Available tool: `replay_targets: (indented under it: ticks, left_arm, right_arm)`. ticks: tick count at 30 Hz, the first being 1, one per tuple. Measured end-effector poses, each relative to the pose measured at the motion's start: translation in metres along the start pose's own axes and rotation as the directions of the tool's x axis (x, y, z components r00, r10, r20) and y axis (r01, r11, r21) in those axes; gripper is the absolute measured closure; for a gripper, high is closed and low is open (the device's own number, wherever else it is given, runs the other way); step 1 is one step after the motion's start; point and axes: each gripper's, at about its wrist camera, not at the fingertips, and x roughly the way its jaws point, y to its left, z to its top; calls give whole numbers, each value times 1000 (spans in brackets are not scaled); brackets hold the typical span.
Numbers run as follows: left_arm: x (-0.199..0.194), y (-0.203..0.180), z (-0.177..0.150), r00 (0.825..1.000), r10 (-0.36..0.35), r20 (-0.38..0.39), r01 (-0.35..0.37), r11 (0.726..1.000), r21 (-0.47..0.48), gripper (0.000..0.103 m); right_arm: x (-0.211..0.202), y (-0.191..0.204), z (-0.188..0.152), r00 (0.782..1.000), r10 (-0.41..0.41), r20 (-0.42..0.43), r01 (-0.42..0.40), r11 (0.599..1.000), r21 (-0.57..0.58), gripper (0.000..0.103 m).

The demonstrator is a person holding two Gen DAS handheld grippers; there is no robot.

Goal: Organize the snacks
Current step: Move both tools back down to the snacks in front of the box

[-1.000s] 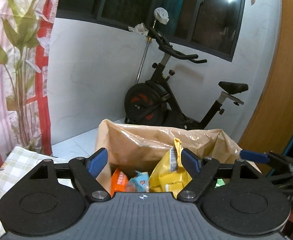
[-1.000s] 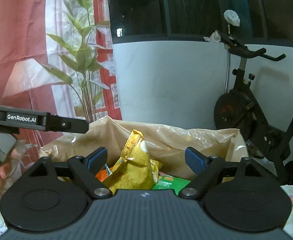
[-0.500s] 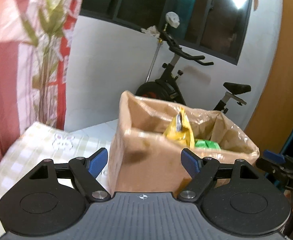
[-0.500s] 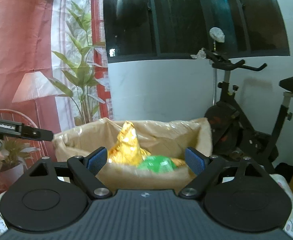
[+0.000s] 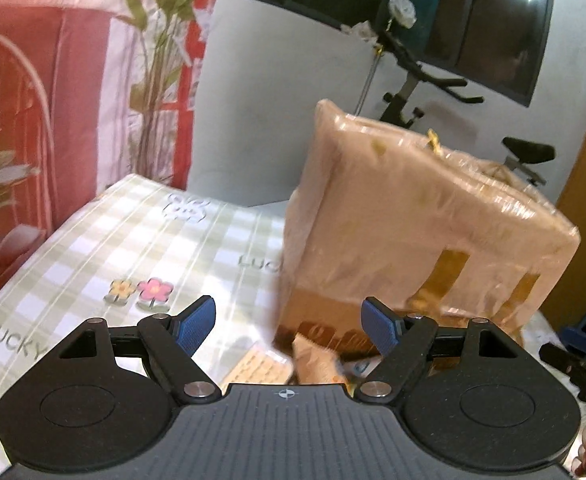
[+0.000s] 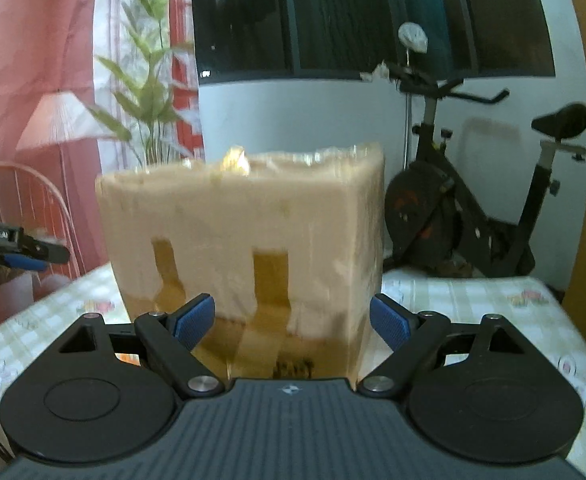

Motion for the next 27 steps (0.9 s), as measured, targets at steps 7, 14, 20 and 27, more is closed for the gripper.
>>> replay_targets:
  ticks: [7, 14, 20, 27]
  left_arm:
    - [4, 4, -15, 999, 23, -34, -23, 1000, -12, 22]
    - [9, 1, -22, 998, 20, -57, -20, 1000, -2, 22]
    - [12, 0, -29, 997, 19, -76, -19, 1000, -1, 22]
    - [16, 3, -33, 996, 22, -90, -23, 1000, -11, 22]
  right_arm:
    - [26, -3, -38, 990, 6, -140, -3, 1000, 23, 7]
    - [53, -7, -61, 958, -3, -288, 19, 998, 54, 6]
    - [71, 2, -71, 939, -40, -342, 46, 999, 8, 6]
    - [86, 13, -71, 923, -77, -377, 58, 996, -61, 6]
